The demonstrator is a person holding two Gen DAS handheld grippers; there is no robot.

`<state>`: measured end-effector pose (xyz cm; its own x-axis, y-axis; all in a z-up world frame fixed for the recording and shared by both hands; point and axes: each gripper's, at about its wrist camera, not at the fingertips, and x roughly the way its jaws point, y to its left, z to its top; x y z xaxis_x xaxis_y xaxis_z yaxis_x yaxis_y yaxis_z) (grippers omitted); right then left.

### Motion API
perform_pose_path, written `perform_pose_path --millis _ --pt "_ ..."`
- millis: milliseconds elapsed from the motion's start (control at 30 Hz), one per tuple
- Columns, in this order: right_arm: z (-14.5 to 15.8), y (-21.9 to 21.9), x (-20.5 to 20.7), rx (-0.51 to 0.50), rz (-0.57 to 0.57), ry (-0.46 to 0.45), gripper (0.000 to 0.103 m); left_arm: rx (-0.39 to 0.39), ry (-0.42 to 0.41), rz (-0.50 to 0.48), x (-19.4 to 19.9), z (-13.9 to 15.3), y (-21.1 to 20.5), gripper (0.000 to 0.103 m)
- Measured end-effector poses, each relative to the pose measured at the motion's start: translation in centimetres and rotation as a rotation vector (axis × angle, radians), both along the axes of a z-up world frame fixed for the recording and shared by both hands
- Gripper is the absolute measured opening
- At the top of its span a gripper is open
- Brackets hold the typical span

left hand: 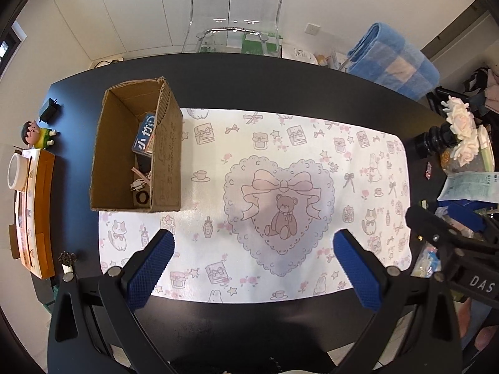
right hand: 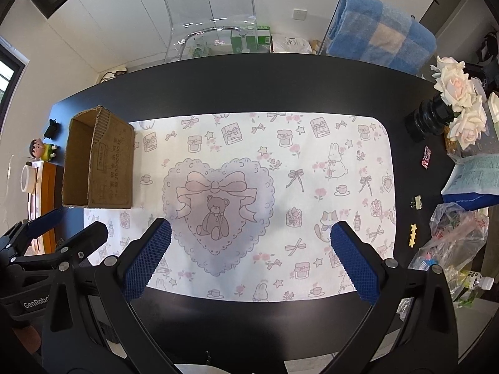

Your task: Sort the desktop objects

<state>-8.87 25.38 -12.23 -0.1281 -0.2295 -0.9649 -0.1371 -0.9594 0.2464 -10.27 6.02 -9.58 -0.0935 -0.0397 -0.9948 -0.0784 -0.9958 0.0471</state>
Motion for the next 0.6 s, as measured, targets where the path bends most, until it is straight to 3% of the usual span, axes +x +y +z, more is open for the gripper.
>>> perform_pose_path --millis 600 --pt "7.5 0.0 8.3 -0.016 -0.047 0.048 0.103 -0.015 0.077 -0.054 6.6 8.1 -0.4 0.102"
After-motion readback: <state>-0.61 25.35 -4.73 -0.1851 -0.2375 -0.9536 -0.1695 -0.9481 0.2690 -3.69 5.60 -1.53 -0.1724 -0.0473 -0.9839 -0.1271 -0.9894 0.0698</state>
